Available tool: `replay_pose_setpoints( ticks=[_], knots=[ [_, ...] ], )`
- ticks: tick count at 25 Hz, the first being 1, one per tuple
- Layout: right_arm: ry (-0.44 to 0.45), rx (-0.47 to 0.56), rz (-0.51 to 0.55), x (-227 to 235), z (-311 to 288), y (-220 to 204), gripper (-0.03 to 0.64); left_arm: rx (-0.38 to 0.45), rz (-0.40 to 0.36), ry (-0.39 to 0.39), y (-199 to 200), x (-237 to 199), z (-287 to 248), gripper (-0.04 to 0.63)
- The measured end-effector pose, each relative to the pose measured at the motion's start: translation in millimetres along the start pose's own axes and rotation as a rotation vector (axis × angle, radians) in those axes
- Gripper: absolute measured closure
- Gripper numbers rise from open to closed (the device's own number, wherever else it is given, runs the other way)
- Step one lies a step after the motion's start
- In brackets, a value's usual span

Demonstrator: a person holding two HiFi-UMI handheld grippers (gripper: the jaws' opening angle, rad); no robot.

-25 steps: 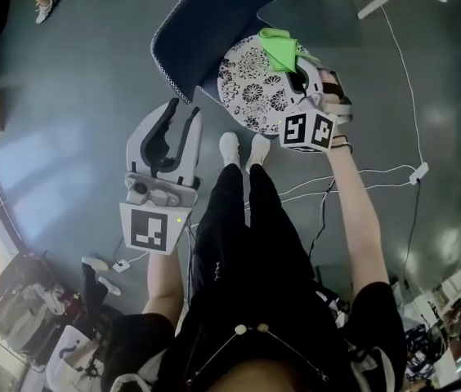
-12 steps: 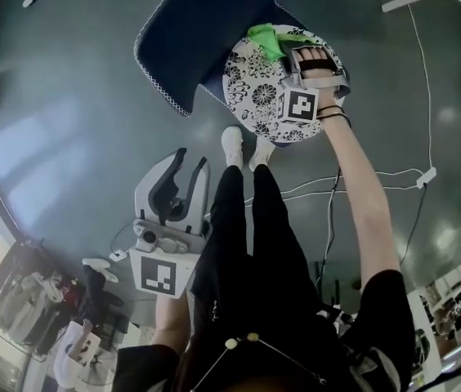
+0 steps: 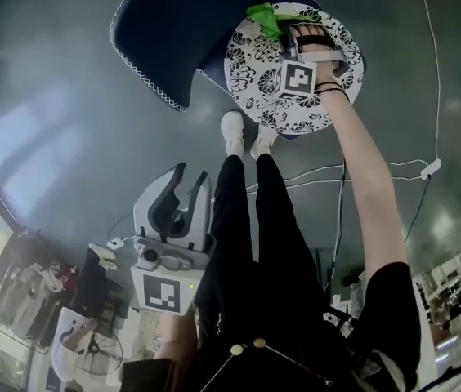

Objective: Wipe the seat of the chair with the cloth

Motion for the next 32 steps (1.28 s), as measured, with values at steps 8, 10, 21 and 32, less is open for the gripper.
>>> replay_pose_setpoints(
  ticks=[8,10,21,32],
  knots=[
    [0.111,-0.023,-0.021,-33,-13,-1,0.566,-0.031,0.028,0.027,-15,-14,5,0.503],
    [0.121,-0.011,-0.003,-39,-9,-1,0.566,-0.034,0.033,0.028,-15,-16,4,0.503],
    [0.183,0.049,0.034,-89,26,11,0.566,-0.034,0.038,0.039,-18,-20,3,0.503],
    [0.289,0.093,0.007,-161,84,30,0.566,-0.020,0.051,0.037,-18,-17,3,0.503]
  ],
)
Point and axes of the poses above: the fingertips, and each gripper's own axes: z backward along the fingers, x to its right, y out of its top, the point moved 4 cm from there along z, backward along the fingers, and after that the axes turned 2 degrees about -z, right-handed, at the moved point
